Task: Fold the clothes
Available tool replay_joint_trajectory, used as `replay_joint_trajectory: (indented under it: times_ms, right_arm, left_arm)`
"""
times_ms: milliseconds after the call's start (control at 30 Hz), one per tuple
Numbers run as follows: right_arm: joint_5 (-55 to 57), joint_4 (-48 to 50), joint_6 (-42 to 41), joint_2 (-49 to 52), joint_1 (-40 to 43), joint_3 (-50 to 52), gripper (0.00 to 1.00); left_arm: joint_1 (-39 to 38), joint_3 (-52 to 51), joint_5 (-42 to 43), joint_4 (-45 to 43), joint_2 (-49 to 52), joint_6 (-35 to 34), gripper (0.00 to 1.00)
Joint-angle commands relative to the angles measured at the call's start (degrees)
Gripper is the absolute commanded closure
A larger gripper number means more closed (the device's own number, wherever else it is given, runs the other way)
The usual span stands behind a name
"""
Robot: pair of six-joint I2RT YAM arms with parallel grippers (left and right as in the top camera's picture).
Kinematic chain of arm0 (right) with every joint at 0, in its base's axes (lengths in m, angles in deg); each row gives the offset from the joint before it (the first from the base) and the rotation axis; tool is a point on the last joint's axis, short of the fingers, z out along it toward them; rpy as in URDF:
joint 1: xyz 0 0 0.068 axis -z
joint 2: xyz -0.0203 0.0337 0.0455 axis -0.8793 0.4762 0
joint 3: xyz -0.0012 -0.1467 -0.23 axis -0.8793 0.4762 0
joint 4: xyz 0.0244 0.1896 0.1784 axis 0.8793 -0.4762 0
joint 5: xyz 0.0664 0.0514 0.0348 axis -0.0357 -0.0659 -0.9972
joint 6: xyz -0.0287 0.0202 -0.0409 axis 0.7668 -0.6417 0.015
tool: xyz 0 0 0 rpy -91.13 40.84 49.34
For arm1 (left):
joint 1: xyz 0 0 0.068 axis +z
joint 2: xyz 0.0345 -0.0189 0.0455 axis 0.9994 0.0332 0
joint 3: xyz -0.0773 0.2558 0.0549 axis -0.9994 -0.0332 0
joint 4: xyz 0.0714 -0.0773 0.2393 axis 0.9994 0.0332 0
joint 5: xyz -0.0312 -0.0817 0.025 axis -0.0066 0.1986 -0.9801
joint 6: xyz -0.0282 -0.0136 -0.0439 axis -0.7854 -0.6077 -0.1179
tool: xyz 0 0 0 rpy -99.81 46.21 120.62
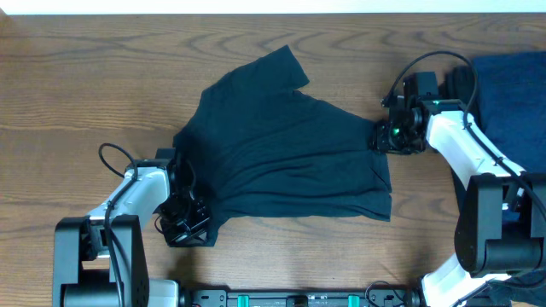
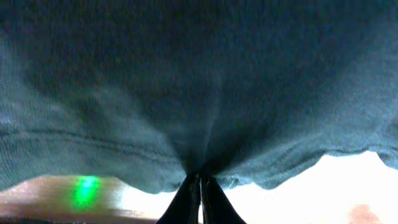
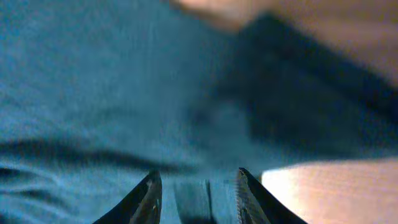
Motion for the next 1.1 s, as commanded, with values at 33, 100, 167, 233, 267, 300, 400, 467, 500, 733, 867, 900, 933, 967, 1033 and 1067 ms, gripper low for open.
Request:
replay_joint_trajectory:
  times_ms: [33, 100, 167, 233, 267, 300, 400, 467, 500, 733, 867, 900, 933, 967, 1033, 1067]
  right_arm:
    - [0.39, 3.19, 0.87, -0.24, -0.17, 0.28, 0.68]
    - [0.39, 4.85, 0.85, -0.17, -0.17, 0.28, 0.76]
    - [0.39, 6.6, 0.87, -0.13, -0.2, 0.28, 0.8]
    - [0.35, 8.15, 0.85, -0.13, -0.26, 0.28, 0.87]
    - [0.35, 8.9, 0.85, -0.13, -0.42, 0.28, 0.91]
    - [0.35, 9.42, 0.85, -0.13, -0.59, 0.28, 0.96]
    - [-0.07, 11.15, -0.02, 0.07, -1.77, 0.28, 0.99]
    - [-0.04, 12.31, 0.02, 0.57, -2.95, 0.28, 0.99]
    - [0.07, 13.14, 0.04, 1.11, -3.87, 0.28, 0.99]
    - [0.79, 17.44, -0.42, 5.86, -7.34, 0.28, 0.99]
    - [4.66, 18.29, -1.46, 9.62, -8.33, 0.28, 0.99]
    - [5.31, 18.64, -1.46, 10.51, -8.44, 0.28, 0.99]
    - [5.62, 19.32, -1.46, 11.69, -8.5, 0.28, 0.99]
    - [5.6, 20.09, -1.46, 12.66, -8.5, 0.28, 0.99]
    - [5.57, 22.38, -1.73, 15.1, -8.59, 0.28, 0.99]
    - [5.6, 23.76, -2.21, 16.33, -8.66, 0.28, 0.99]
  left_arm:
    - [-0.09, -1.9, -1.14, -1.36, -0.28, -1.4, 0.94]
    - [-0.09, -2.47, -1.14, -2.08, -0.28, -2.05, 0.94]
    - [-0.09, -2.64, -1.16, -2.43, -0.28, -2.03, 0.94]
    - [-0.09, -2.67, -1.16, -2.62, -0.28, -2.03, 0.94]
    - [-0.09, -2.67, -1.14, -2.82, -0.28, -2.03, 0.94]
    - [-0.09, -2.67, -1.14, -2.95, -0.28, -2.05, 0.94]
    - [-0.09, -2.69, -1.14, -2.99, -0.28, -2.05, 0.94]
    - [-0.09, -2.69, -1.14, -2.99, -0.28, -2.03, 0.94]
    - [-0.09, -2.69, -1.14, -2.99, -0.28, -2.03, 0.94]
    - [-0.09, -2.69, -1.14, -2.95, -0.28, -2.03, 0.94]
    - [-0.09, -2.69, -1.14, -2.78, -0.28, -2.03, 0.94]
    - [-0.09, -2.69, -1.14, -2.73, -0.28, -2.03, 0.94]
    - [-0.09, -2.69, -1.14, -2.71, -0.28, -2.03, 0.94]
    - [-0.09, -2.69, -1.14, -2.58, -0.28, -2.03, 0.94]
    - [-0.09, -2.69, -1.14, -2.29, -0.28, -2.03, 0.94]
    - [-0.09, -2.69, -1.14, -2.19, -0.28, -2.01, 0.94]
